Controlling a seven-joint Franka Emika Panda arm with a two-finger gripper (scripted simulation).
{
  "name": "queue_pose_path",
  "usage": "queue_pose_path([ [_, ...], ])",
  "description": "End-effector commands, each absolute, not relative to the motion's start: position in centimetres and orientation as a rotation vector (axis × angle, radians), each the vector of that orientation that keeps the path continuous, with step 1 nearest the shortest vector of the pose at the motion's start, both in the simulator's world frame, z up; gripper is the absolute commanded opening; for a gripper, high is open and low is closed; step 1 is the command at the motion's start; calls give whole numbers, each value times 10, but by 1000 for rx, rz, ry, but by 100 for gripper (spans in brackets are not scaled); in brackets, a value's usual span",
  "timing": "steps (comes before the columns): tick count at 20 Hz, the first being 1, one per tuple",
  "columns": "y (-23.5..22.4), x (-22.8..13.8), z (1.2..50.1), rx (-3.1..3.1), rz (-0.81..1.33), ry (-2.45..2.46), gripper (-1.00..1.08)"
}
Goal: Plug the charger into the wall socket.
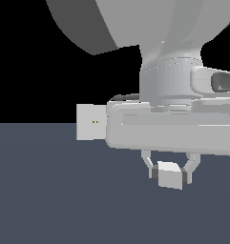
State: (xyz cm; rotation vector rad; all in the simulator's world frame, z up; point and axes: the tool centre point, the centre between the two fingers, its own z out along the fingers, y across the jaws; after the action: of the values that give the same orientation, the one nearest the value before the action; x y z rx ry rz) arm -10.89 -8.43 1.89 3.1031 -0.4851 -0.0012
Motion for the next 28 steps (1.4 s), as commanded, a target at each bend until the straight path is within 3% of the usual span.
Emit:
queue_pose_path([
  [1,-79,-100,25,3113,1,-412,-100],
  [15,-2,-30,83,3121,1,330,-100],
  [28,29,-18,100,3091,1,561,-100],
])
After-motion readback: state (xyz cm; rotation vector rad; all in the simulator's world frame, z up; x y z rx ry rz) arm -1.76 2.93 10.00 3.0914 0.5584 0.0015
